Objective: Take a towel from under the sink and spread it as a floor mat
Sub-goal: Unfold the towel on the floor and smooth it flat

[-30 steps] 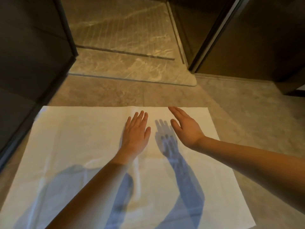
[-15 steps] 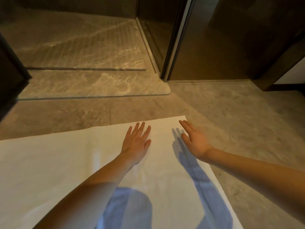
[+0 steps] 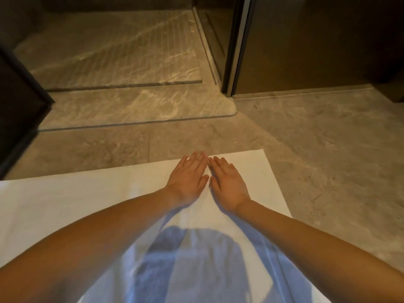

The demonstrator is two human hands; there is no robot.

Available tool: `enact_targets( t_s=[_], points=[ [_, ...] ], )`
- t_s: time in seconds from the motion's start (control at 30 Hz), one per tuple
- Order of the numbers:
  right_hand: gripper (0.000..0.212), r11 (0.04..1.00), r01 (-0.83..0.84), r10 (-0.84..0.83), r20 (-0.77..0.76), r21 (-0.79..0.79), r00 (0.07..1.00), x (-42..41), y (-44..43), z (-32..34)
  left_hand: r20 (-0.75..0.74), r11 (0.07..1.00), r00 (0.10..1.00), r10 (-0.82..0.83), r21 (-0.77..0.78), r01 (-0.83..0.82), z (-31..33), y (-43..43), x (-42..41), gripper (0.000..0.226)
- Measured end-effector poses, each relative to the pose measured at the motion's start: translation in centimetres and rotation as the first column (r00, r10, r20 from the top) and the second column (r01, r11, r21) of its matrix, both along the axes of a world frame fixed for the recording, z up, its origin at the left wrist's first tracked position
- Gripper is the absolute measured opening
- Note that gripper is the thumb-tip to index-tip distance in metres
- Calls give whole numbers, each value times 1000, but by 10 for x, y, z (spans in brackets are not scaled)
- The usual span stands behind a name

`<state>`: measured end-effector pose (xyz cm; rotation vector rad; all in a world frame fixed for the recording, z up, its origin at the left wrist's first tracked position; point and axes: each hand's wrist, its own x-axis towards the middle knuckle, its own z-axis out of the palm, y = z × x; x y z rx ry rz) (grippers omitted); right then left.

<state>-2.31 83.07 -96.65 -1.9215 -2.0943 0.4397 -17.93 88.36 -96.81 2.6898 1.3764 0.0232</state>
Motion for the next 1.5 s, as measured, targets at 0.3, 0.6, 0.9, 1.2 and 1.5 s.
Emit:
enact_targets(
  t_s=[0.3, 0.6, 0.9, 1.2, 1.5],
  points=[
    [58, 987, -157, 155, 61, 34, 986, 3, 20, -23, 61, 977, 975, 212, 4, -212, -31, -13, 11, 58],
    [59, 981, -187, 179, 136, 51, 974, 19, 26, -34, 96, 974, 969, 227, -4, -228, -31, -11, 12, 59],
    [59, 1000, 0, 2, 172, -9, 985, 97, 11, -27, 131, 977, 970, 206, 22, -211, -33, -15, 8, 58],
    [59, 998, 27, -15, 209, -54, 978, 118, 6, -20, 25, 978, 983, 179, -110, -176, -15, -12, 9, 59],
    [60, 988, -151, 151, 28, 12, 988, -2, -37, 5, 38, 985, 986, 160, 51, -162, -9, -93, -28, 56]
  ],
)
